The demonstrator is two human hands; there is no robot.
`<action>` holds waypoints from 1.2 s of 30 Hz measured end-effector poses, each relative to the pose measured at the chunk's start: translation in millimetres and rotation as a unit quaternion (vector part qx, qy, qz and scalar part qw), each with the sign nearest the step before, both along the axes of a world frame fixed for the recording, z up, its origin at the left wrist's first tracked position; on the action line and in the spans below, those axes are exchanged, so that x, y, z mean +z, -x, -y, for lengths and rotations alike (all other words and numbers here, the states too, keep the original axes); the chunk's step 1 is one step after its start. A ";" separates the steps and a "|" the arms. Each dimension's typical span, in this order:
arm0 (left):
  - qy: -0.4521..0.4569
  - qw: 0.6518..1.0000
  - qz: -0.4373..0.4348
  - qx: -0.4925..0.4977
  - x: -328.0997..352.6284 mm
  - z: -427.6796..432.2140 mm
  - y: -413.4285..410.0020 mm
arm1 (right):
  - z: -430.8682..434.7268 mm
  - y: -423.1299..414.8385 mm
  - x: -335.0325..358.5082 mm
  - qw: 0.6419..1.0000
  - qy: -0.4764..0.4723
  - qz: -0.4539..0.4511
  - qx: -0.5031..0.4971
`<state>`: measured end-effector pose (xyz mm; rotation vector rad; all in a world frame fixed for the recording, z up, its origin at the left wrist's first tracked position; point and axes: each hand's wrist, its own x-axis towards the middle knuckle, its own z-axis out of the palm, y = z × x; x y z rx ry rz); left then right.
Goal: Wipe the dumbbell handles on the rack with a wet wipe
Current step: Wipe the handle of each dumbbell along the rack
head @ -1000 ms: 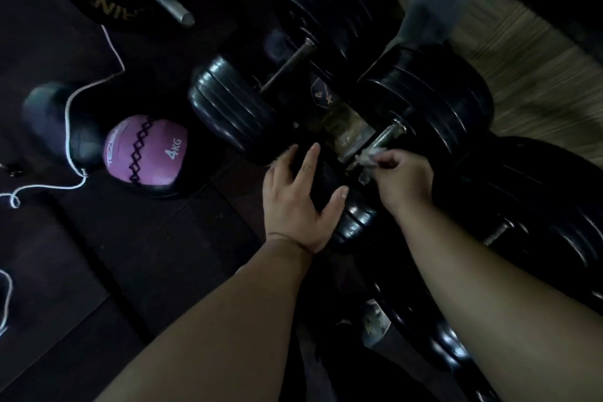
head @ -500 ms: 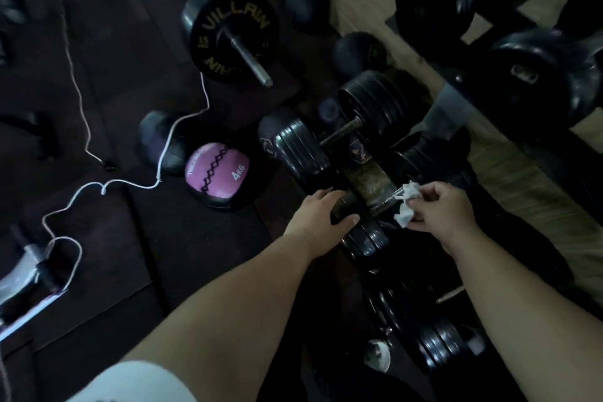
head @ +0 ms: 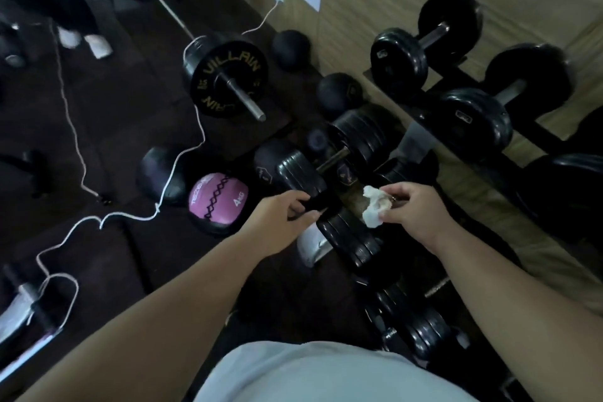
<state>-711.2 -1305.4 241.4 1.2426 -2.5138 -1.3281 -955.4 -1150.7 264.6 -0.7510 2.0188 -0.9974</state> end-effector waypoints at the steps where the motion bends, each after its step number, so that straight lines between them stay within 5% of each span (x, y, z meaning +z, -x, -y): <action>1: 0.000 1.000 -0.005 -0.009 0.1 11.0 -2.1 | 4.8 -4.9 0.5 1.000 0.000 -0.015 -0.007; 12: -0.011 0.982 -0.013 -0.186 -6.9 155.3 -20.7 | 77.2 -94.2 11.5 0.983 -0.049 -0.120 -0.129; 17: -0.042 0.973 -0.007 -0.226 -9.0 198.2 0.0 | 95.3 -128.3 6.5 0.964 -0.021 -0.053 -0.259; 36: 0.037 0.937 0.145 -0.315 -64.2 248.1 118.3 | 133.0 -65.7 -66.9 0.957 -0.051 0.030 -0.284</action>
